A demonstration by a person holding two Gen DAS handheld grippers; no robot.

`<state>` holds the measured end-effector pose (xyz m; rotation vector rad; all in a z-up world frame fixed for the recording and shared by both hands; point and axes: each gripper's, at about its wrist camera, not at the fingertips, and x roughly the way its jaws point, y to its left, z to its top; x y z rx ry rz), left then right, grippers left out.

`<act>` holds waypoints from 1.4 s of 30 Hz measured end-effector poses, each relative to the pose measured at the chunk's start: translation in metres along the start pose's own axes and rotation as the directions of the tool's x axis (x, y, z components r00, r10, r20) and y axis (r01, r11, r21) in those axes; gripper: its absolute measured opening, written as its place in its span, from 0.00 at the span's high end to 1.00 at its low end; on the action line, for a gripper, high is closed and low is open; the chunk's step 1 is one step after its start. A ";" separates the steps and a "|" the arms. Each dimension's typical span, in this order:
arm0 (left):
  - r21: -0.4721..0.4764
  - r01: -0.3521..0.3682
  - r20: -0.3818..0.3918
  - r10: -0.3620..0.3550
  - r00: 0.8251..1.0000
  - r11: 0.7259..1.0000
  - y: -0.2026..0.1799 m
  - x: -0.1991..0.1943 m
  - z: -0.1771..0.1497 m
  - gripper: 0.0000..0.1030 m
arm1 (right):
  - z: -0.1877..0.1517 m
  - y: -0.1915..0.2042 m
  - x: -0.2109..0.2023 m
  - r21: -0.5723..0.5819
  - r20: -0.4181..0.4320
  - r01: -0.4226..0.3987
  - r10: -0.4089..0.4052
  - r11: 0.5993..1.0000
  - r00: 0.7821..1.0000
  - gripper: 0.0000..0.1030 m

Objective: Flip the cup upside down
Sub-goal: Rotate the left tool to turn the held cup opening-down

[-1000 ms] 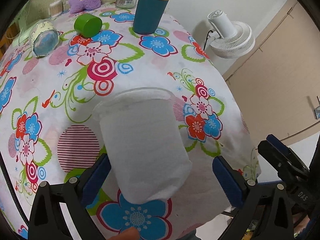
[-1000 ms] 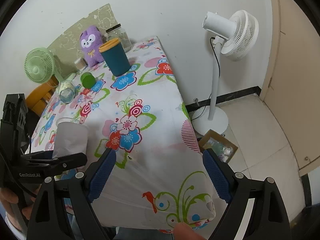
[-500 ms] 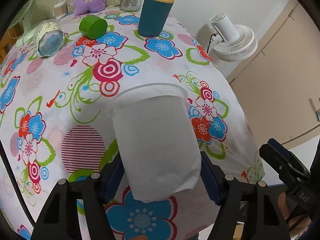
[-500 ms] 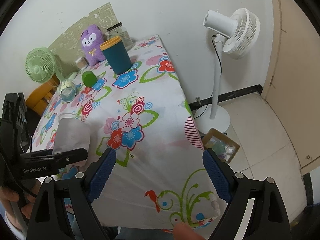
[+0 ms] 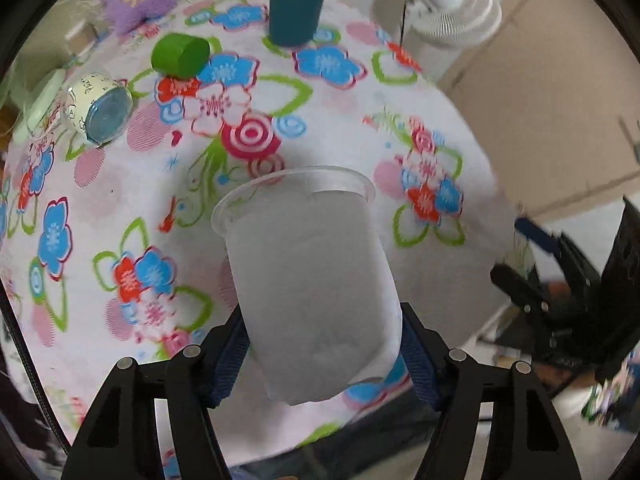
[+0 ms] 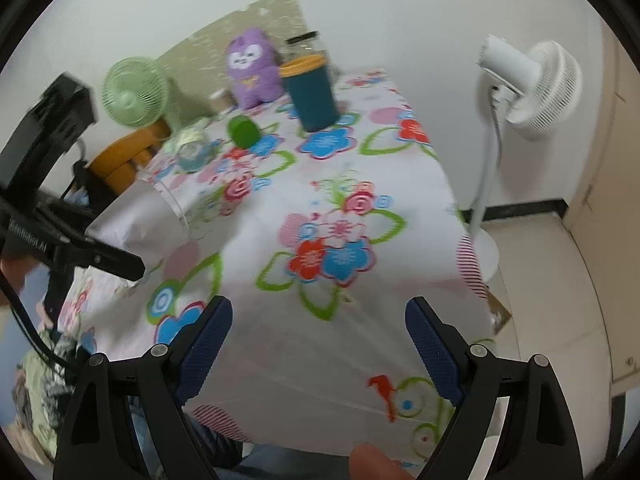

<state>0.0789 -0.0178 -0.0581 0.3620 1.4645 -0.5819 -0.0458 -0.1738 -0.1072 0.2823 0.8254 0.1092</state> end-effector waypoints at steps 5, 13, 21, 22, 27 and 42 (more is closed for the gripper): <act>0.067 -0.015 -0.218 0.029 0.976 0.998 0.004 0.010 -0.002 0.30 | -0.004 0.018 -0.001 -0.070 0.004 -0.037 0.037 0.997 0.999 0.13; 0.164 -0.025 -0.519 0.108 0.848 0.986 -0.002 0.047 -0.017 0.30 | -0.010 0.048 -0.014 -0.146 0.020 -0.174 0.178 0.974 0.984 0.13; 0.247 -0.066 -0.622 0.210 0.755 0.967 -0.007 0.059 -0.007 0.30 | -0.015 0.059 -0.019 -0.175 0.040 -0.222 0.232 0.959 0.972 0.13; 0.269 -0.078 -0.627 0.237 0.743 0.960 -0.007 0.061 -0.005 0.30 | -0.015 0.059 -0.018 -0.175 0.041 -0.222 0.233 0.959 0.972 0.13; 0.349 -0.099 -0.660 0.319 0.680 0.932 -0.013 0.073 0.004 0.29 | -0.016 0.058 -0.015 -0.176 0.041 -0.215 0.225 0.961 0.974 0.13; 0.371 -0.131 -0.554 0.332 0.763 0.919 -0.004 0.057 0.020 0.03 | -0.007 0.054 -0.005 -0.149 0.028 -0.187 0.193 0.971 0.981 0.13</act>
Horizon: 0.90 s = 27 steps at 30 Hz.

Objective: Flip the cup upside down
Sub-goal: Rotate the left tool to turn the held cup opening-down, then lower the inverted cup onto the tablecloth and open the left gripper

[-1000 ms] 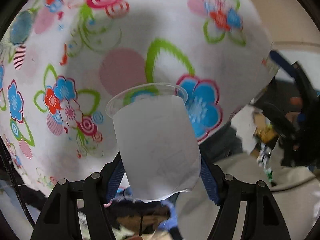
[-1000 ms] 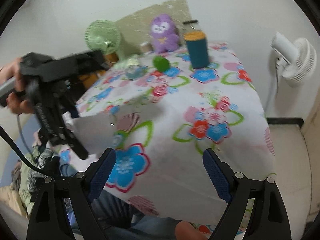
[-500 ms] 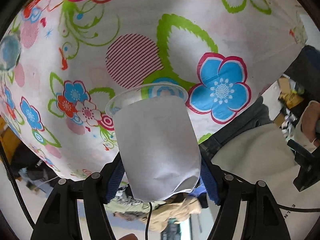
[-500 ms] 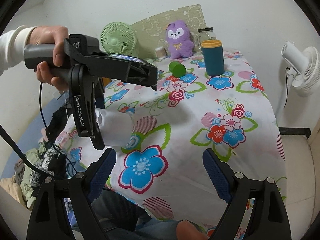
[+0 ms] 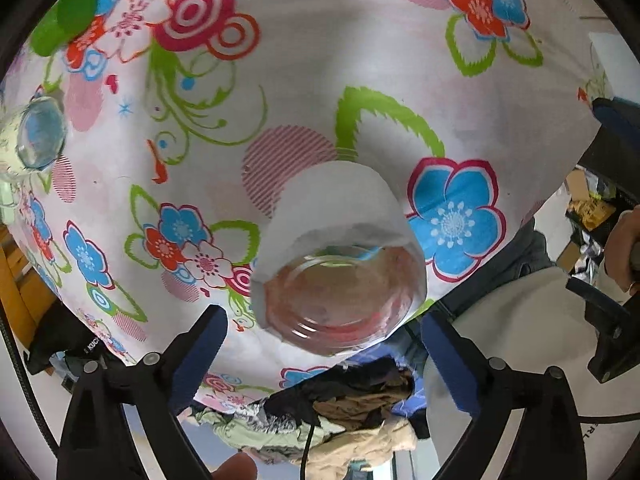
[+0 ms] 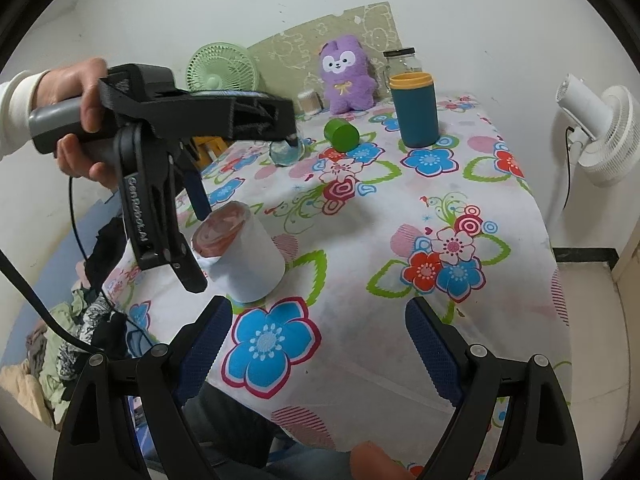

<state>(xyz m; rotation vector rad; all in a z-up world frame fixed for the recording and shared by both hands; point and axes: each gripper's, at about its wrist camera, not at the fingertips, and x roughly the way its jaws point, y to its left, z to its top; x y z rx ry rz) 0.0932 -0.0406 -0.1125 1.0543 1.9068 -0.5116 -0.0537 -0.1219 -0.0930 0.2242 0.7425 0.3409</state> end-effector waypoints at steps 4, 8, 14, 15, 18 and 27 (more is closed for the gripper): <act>-0.022 0.000 0.076 0.002 0.997 1.000 0.004 -0.008 -0.010 0.02 | 0.004 0.002 0.005 0.001 -0.007 0.011 -0.011 1.000 1.000 0.13; -0.053 0.019 0.157 -0.010 0.988 0.998 0.007 -0.015 -0.021 0.01 | 0.010 0.005 0.007 -0.002 -0.011 0.020 -0.020 1.000 1.000 0.13; -0.097 0.052 0.263 -0.025 0.964 0.994 0.013 -0.024 -0.043 0.01 | 0.020 0.016 0.011 -0.023 -0.010 0.032 -0.033 0.999 0.999 0.13; -0.102 0.057 0.274 -0.027 0.961 0.993 0.014 -0.023 -0.046 0.01 | 0.021 0.018 0.011 -0.026 -0.010 0.033 -0.033 0.999 0.999 0.13; -0.119 0.073 0.319 -0.032 0.947 0.990 0.017 -0.025 -0.057 0.01 | 0.026 0.024 0.014 -0.031 -0.011 0.033 -0.034 0.999 0.999 0.13; -0.195 0.126 0.493 -0.013 0.870 0.973 0.033 -0.030 -0.090 0.01 | 0.040 0.044 0.018 -0.079 -0.012 0.054 -0.056 0.995 0.998 0.13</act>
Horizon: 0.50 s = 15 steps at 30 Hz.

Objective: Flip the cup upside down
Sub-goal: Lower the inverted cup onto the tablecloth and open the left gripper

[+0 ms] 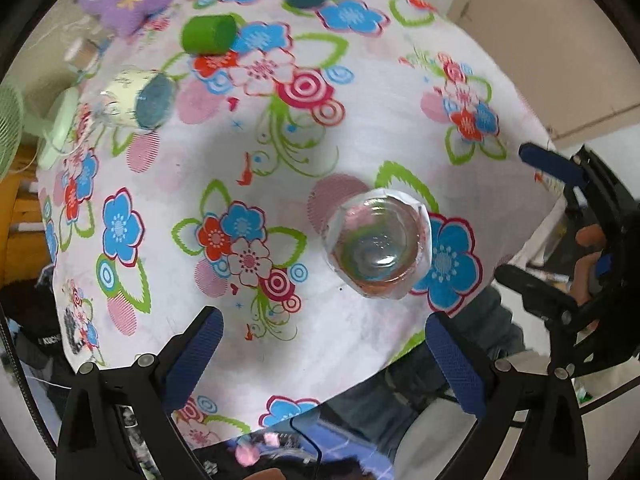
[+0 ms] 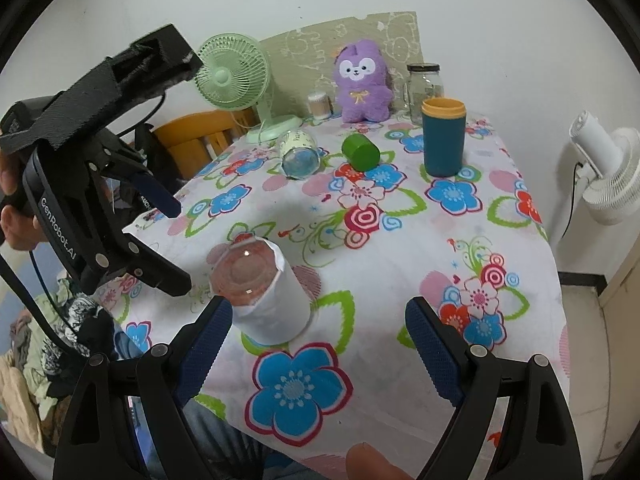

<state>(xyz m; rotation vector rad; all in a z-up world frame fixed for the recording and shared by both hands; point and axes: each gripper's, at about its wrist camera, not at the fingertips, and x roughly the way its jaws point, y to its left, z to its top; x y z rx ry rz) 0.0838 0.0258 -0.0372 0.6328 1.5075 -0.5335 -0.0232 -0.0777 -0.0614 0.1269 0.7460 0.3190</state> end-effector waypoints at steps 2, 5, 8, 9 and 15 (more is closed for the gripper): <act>-0.023 0.008 0.041 -0.007 0.999 1.000 0.004 -0.005 -0.005 0.01 | 0.003 0.004 0.000 -0.011 0.003 0.005 -0.005 1.000 1.000 0.13; -0.060 0.019 0.111 -0.012 0.994 0.998 0.013 -0.013 -0.016 0.01 | 0.010 0.012 -0.001 -0.029 0.008 0.012 -0.011 1.000 1.000 0.13; -0.098 0.033 0.180 -0.015 0.984 0.995 0.021 -0.022 -0.028 0.01 | 0.016 0.022 -0.002 -0.049 0.015 0.014 -0.013 0.999 1.000 0.13; -0.107 0.040 0.195 -0.018 0.981 0.993 0.023 -0.023 -0.031 0.01 | 0.018 0.025 -0.001 -0.055 0.016 0.014 -0.013 0.998 1.000 0.13; -0.176 0.100 0.274 -0.049 0.960 0.979 0.037 -0.025 -0.053 0.01 | 0.027 0.043 -0.001 -0.082 0.026 0.017 -0.015 0.997 1.000 0.13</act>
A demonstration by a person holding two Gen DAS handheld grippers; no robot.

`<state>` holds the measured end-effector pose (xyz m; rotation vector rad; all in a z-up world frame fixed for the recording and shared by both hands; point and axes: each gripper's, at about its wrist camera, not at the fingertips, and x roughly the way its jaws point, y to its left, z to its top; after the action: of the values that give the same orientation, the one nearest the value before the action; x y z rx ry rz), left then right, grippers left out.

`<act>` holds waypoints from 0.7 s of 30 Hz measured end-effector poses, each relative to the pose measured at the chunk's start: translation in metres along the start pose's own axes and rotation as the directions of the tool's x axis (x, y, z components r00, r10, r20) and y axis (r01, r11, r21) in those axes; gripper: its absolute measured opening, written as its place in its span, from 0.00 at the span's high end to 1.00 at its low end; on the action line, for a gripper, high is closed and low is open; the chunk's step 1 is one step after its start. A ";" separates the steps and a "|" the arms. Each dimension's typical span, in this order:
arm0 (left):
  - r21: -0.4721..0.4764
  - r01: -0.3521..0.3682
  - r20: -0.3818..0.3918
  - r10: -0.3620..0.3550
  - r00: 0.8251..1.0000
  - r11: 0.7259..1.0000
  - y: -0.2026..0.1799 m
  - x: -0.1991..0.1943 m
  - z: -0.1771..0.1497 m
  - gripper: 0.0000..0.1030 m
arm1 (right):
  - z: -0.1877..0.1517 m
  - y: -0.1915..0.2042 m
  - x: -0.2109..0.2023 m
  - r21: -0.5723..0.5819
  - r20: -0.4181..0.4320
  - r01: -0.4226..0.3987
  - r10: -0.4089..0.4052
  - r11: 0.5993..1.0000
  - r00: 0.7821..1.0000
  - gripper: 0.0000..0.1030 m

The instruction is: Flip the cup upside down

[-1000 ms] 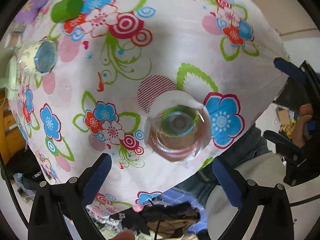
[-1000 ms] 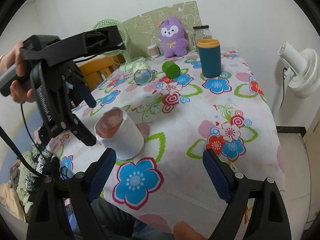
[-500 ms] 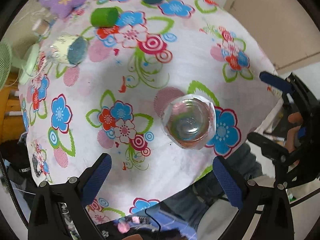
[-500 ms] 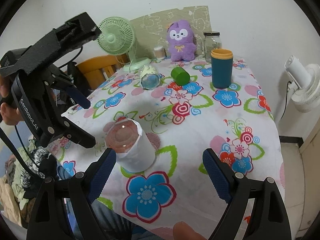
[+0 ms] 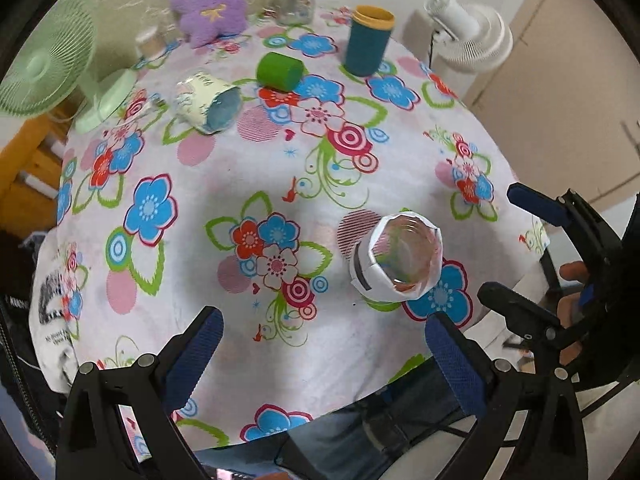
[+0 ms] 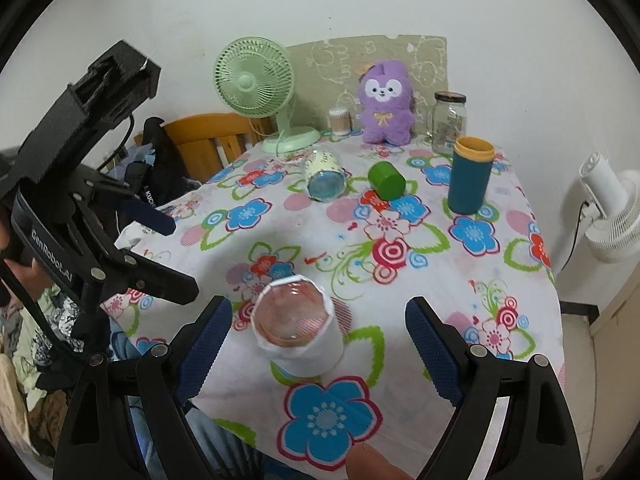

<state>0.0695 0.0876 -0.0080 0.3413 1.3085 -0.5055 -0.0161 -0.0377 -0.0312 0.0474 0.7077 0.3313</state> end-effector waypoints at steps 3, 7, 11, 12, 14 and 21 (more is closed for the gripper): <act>-0.041 0.007 0.063 -0.005 0.998 0.999 0.008 -0.007 -0.009 0.01 | 0.004 0.007 0.000 -0.014 0.009 0.019 -0.019 1.000 1.000 0.13; -0.105 0.036 0.166 -0.018 0.986 0.994 0.017 -0.011 -0.021 0.01 | 0.011 0.015 -0.002 -0.031 0.035 0.059 -0.058 0.998 0.998 0.13; -0.185 0.058 0.264 -0.008 0.965 0.981 0.029 -0.013 -0.033 0.01 | 0.019 0.023 -0.006 -0.056 0.065 0.105 -0.102 0.993 0.993 0.13; -0.209 0.059 0.290 0.005 0.957 0.976 0.032 -0.015 -0.037 0.01 | 0.021 0.025 -0.008 -0.064 0.074 0.116 -0.112 0.991 0.991 0.13; -0.244 0.052 0.337 0.034 0.941 0.968 0.037 -0.019 -0.042 0.01 | 0.024 0.030 -0.011 -0.077 0.089 0.133 -0.126 0.988 0.988 0.13; -0.355 -0.017 0.459 0.190 0.868 0.935 0.046 -0.036 -0.063 0.01 | 0.032 0.042 -0.018 -0.072 0.124 0.185 -0.175 0.980 0.977 0.05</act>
<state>0.0358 0.1639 0.0103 -0.0126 0.8518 -0.2382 -0.0206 -0.0010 0.0112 -0.0757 0.5762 0.1819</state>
